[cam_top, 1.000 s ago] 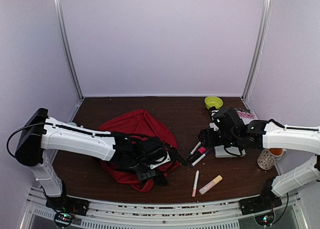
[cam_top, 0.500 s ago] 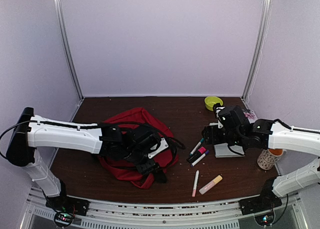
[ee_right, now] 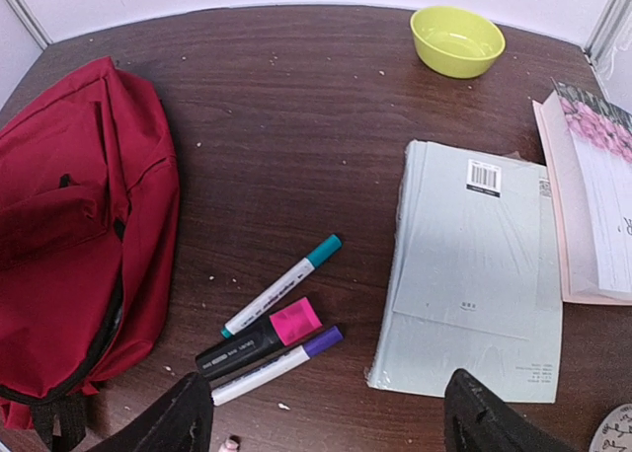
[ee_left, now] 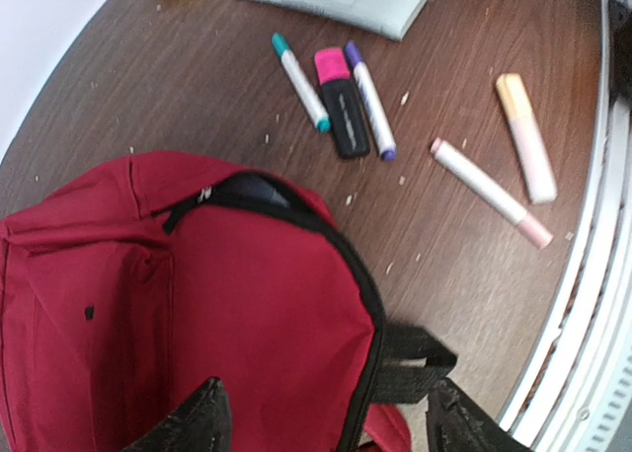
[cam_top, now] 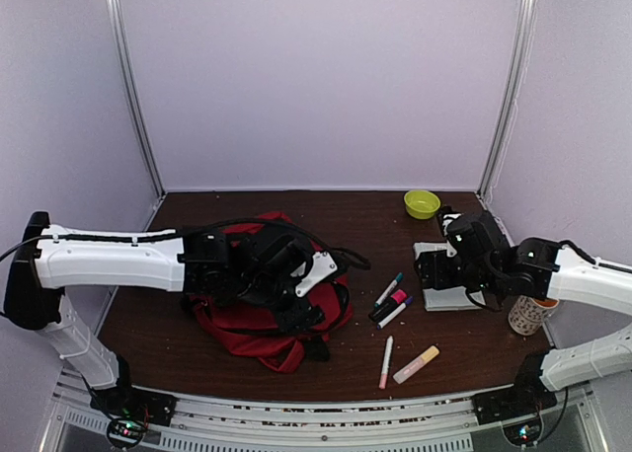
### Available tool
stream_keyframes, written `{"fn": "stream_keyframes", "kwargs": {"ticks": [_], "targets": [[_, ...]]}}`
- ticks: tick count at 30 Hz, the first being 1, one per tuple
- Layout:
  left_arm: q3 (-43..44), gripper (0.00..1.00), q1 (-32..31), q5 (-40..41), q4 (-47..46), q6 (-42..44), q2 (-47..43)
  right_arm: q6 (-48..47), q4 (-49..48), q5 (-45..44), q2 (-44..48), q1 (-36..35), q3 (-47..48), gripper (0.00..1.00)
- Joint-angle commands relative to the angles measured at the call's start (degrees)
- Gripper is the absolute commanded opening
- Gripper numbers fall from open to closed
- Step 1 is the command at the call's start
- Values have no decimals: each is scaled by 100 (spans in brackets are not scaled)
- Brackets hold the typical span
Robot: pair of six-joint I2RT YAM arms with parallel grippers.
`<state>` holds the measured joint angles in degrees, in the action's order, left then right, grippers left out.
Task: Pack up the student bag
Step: Move the student bag to the center of the board.
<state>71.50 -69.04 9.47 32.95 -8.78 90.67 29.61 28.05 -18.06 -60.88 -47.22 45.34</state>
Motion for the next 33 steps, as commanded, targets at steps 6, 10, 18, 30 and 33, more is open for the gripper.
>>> {"fn": "stream_keyframes", "kwargs": {"ticks": [6,10,18,30,33], "targets": [[1066,64,210,-508,-396,-522,892,510,997,-888,274,72,-116,85],[1581,64,232,-501,-547,-751,1338,420,1021,-511,264,706,-280,84],[1837,63,224,-1395,-1635,-1608,2009,277,674,463,129,2374,-522,86],[3113,62,216,-1998,-2346,-2573,3277,760,-282,1029,-619,3713,-1069,86],[3423,62,224,-2074,-2244,-2584,3526,784,-488,1334,-693,3970,-1179,86]]}}
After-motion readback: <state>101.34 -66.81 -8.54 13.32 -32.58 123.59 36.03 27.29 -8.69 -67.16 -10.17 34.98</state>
